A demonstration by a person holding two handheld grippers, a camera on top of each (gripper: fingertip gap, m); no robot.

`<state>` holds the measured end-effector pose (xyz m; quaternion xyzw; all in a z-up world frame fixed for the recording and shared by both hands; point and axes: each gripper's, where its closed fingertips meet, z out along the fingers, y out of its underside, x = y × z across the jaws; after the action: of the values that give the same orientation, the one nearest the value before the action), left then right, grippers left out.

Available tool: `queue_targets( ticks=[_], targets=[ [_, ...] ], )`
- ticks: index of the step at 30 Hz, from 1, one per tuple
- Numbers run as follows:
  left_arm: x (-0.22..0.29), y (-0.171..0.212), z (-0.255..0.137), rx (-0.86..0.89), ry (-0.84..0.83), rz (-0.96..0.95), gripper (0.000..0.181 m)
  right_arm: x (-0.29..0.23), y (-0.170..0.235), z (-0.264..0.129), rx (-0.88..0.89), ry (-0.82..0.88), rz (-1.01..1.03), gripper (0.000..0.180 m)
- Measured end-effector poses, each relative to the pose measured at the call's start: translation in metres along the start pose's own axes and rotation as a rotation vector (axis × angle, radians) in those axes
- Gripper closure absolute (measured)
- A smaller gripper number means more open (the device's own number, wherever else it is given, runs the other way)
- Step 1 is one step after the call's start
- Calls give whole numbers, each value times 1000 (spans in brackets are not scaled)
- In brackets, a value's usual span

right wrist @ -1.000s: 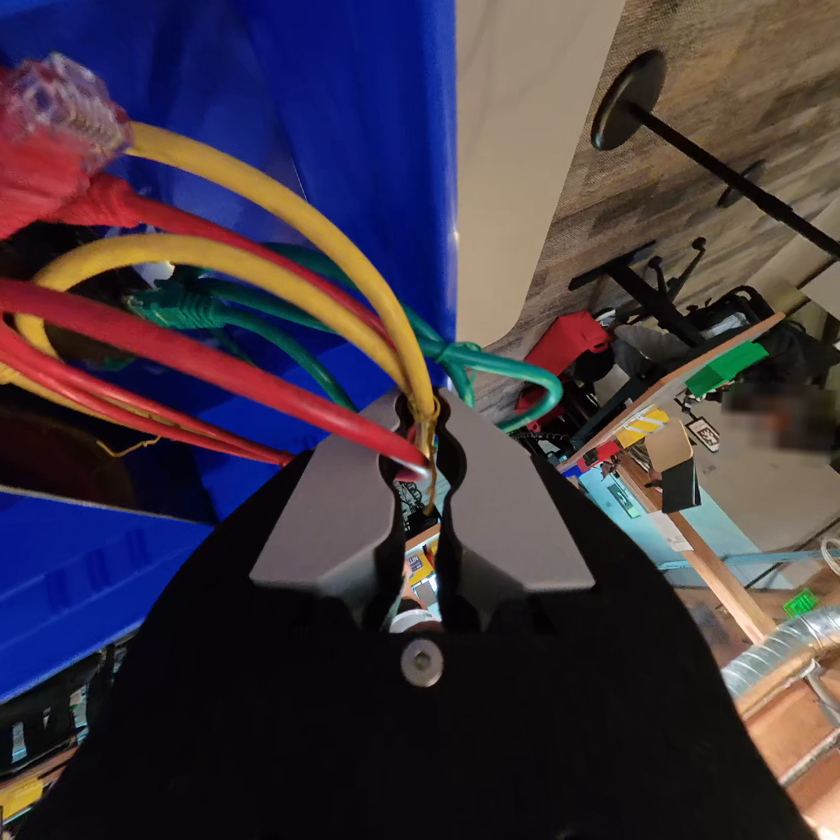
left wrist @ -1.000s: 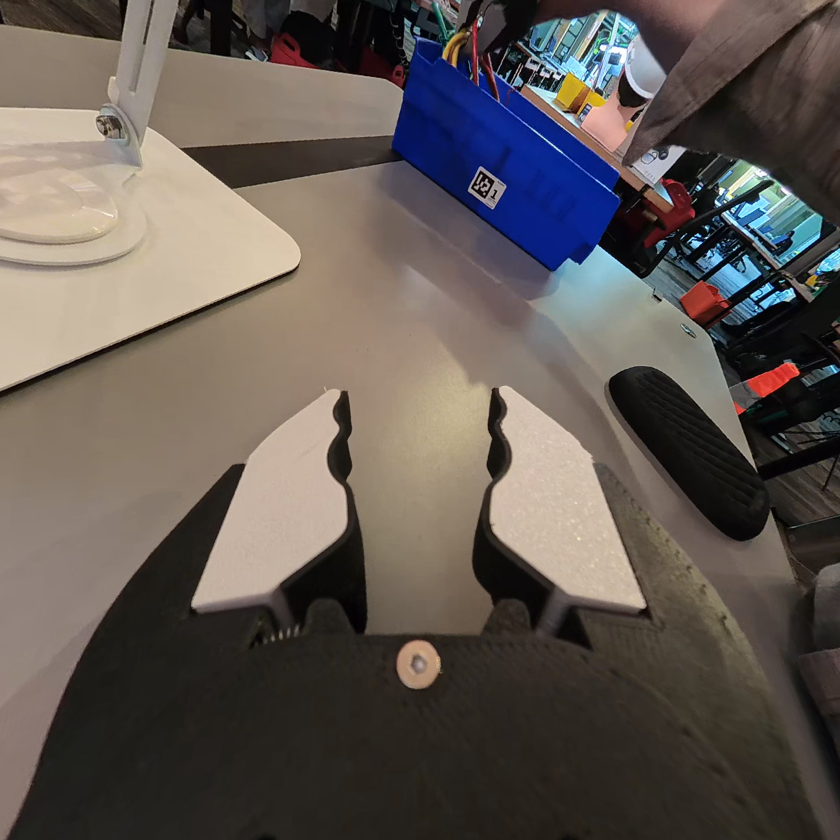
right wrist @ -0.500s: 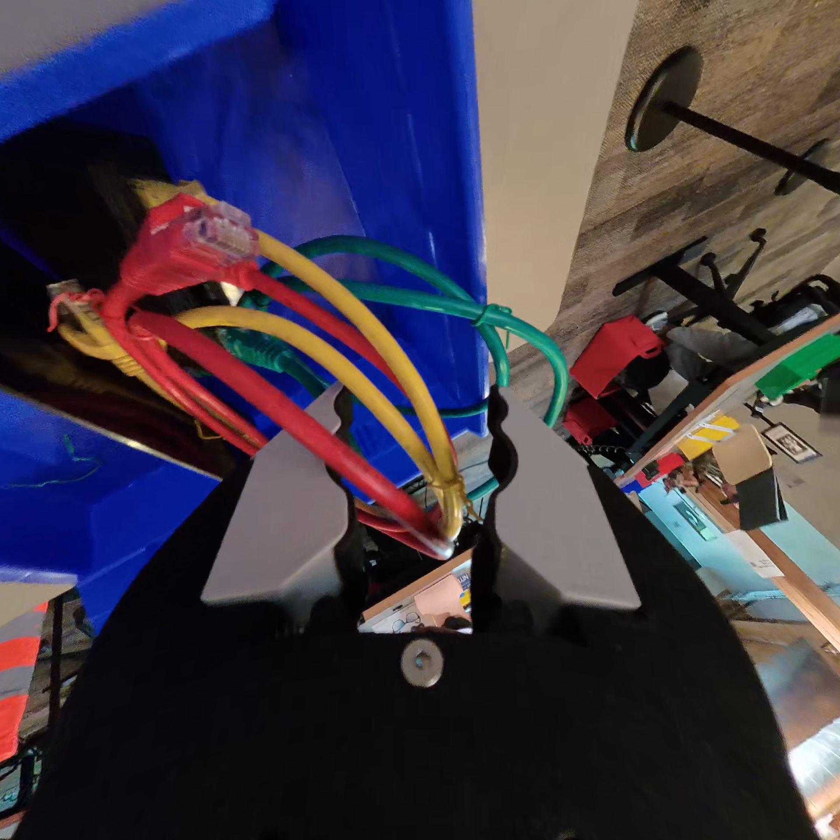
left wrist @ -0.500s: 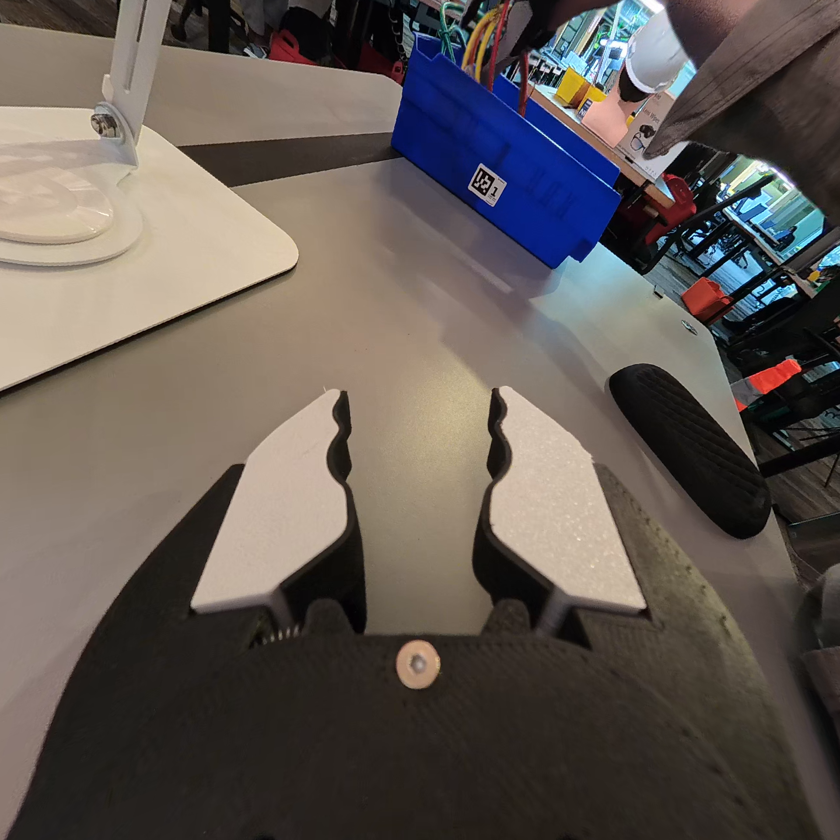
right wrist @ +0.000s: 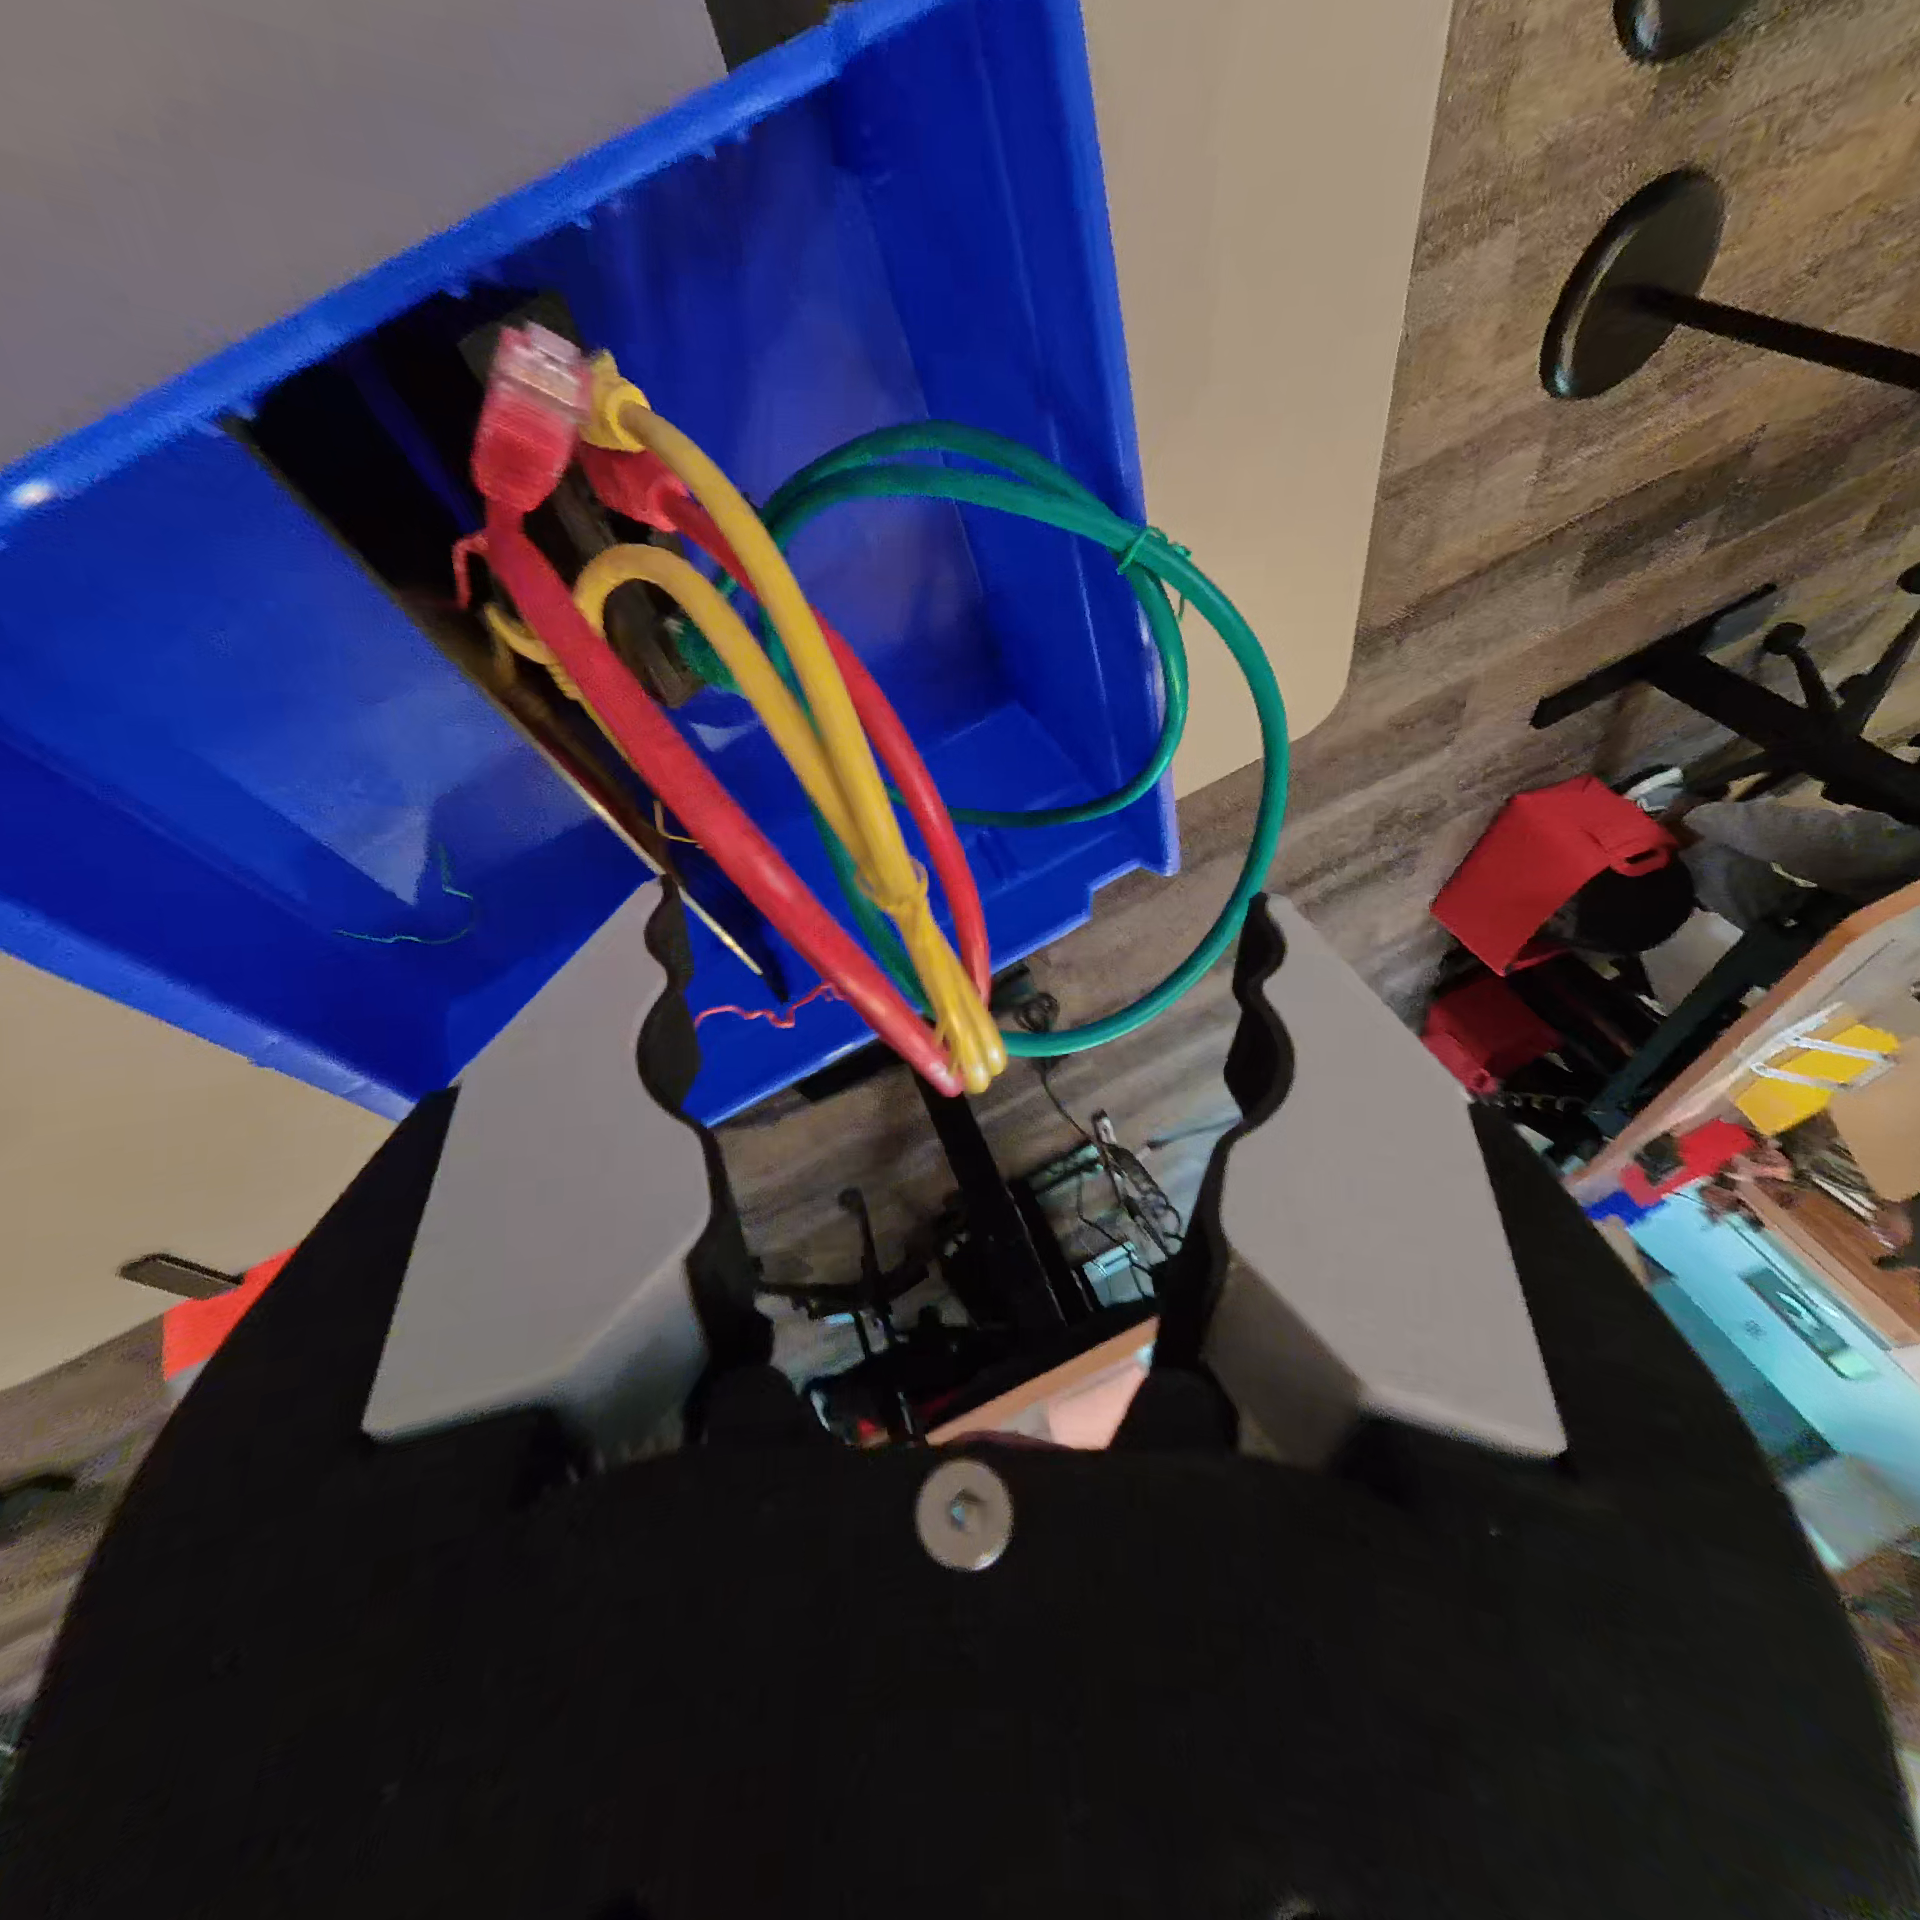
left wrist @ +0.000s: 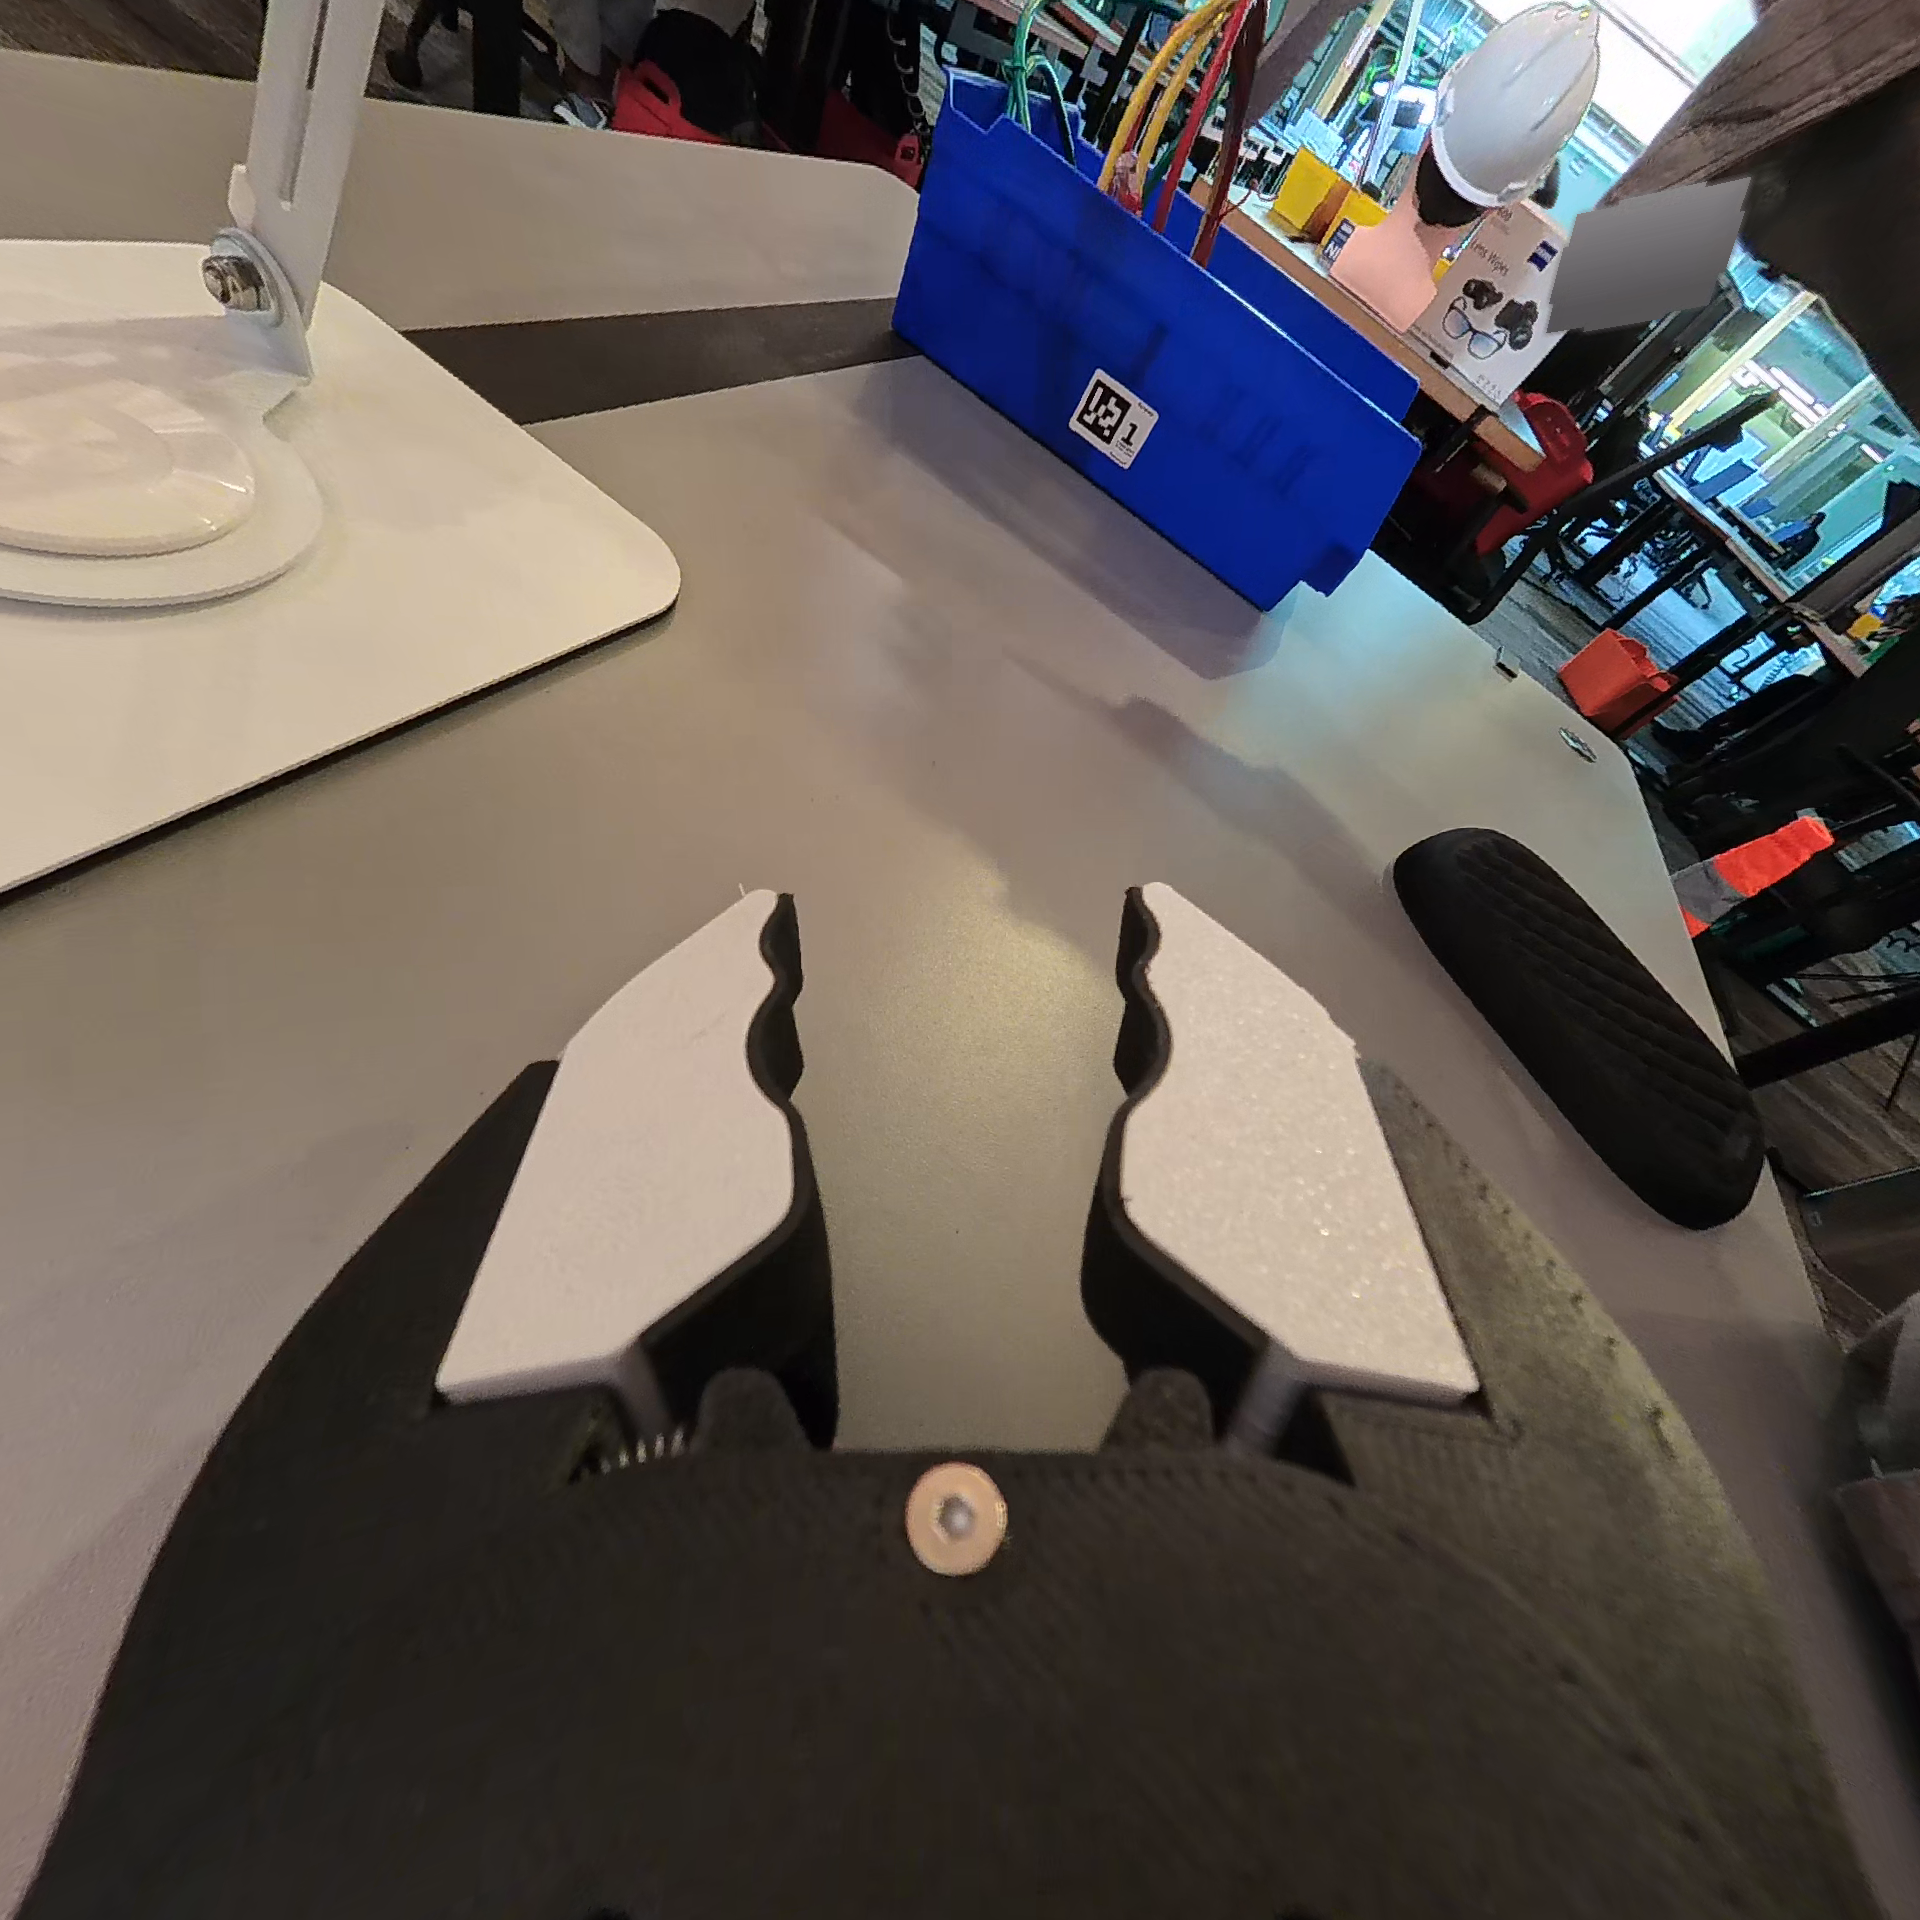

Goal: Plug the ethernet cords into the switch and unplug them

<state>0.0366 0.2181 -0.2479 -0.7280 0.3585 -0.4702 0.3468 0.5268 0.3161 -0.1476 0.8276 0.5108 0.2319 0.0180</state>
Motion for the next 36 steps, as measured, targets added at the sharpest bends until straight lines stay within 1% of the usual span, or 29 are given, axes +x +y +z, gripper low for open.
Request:
queue_targets(
  ticks=[3, 6, 9, 12, 15, 17, 20, 23, 25, 27, 30, 33, 36],
  targets=[
    [0, 0, 0, 0, 1, 0, 122, -7, 5, -14, 31, 2, 26, 77],
    [-1, -1, 1, 6, 1, -7, 122, -8, 8, -31, 83, 69, 67, 77],
    [-1, -2, 1, 9, 0, -9, 122, -8, 2, -60, 212, 175, 134, 77],
    [-1, -2, 1, 8, -7, -1, 121, -11, -3, -98, 363, 287, 219, 80],
    [0, -3, 2, 11, -17, 15, 121, -26, -2, -127, 459, 357, 285, 82],
    [1, -4, 2, 16, -26, 35, 121, -44, -2, -139, 494, 378, 297, 81],
    [3, -12, -1, 35, -44, 75, 120, -74, -8, -156, 559, 397, 306, 83],
    [10, -31, -11, 91, -60, 112, 119, -107, -18, -162, 580, 366, 319, 88],
    [16, -42, -18, 115, -69, 130, 119, -126, -25, -169, 585, 397, 285, 88],
    [25, -52, -25, 134, -70, 149, 119, -143, -38, -181, 629, 383, 284, 85],
    [38, -61, -37, 123, -90, 199, 117, -163, -58, -208, 717, 405, 286, 87],
    [52, -71, -62, 137, -132, 256, 116, -189, -79, -225, 774, 412, 258, 86],
    [60, -77, -98, 171, -200, 295, 116, -215, -98, -233, 798, 401, 221, 85]
  ],
)
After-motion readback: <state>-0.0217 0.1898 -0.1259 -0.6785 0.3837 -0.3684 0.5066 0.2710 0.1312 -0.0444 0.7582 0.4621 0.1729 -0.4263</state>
